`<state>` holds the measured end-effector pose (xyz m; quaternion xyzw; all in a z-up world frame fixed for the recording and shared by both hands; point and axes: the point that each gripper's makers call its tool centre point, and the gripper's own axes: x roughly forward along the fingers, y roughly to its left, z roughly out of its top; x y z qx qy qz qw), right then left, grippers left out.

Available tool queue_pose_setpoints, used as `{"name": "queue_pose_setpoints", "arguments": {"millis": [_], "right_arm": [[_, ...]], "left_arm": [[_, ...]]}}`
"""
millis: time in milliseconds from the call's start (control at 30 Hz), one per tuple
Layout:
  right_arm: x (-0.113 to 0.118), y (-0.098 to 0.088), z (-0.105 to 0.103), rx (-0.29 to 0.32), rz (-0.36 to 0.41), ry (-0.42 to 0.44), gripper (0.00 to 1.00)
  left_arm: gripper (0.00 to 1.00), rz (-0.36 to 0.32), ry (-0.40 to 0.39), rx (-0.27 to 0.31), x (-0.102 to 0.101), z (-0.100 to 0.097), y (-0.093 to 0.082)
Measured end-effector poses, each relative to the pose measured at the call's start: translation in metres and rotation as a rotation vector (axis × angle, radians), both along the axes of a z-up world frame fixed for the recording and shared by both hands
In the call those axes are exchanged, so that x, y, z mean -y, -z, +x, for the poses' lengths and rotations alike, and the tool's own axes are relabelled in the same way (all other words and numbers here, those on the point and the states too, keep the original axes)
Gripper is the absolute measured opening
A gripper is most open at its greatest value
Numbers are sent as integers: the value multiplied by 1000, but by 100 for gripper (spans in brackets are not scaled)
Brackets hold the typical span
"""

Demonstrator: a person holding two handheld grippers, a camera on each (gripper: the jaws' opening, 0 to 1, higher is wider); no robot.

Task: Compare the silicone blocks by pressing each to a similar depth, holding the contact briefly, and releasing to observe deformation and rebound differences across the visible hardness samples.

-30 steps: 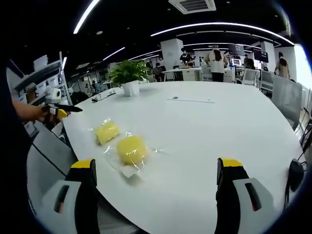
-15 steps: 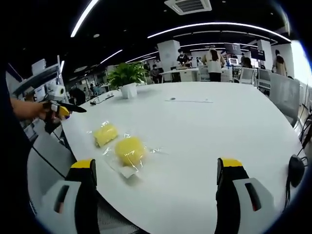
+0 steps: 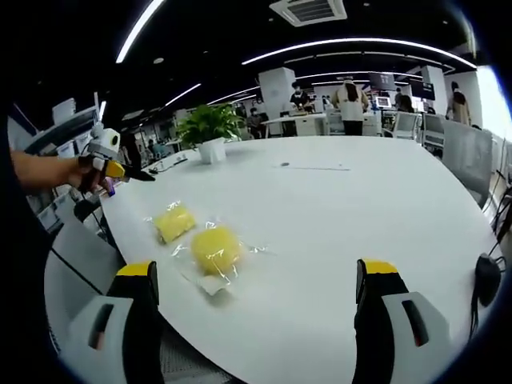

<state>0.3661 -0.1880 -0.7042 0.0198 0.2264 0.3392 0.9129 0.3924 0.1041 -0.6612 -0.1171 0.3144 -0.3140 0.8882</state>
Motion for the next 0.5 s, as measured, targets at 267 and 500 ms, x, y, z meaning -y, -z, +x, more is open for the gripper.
{"name": "queue_pose_setpoints", "arguments": {"millis": [267, 500], "right_arm": [[5, 4, -4, 5, -27, 4, 96], [0, 8, -6, 2, -19, 9, 97]], "left_arm": [[99, -61, -18, -51, 9, 11, -4], [100, -73, 5, -84, 18, 19, -3]]}}
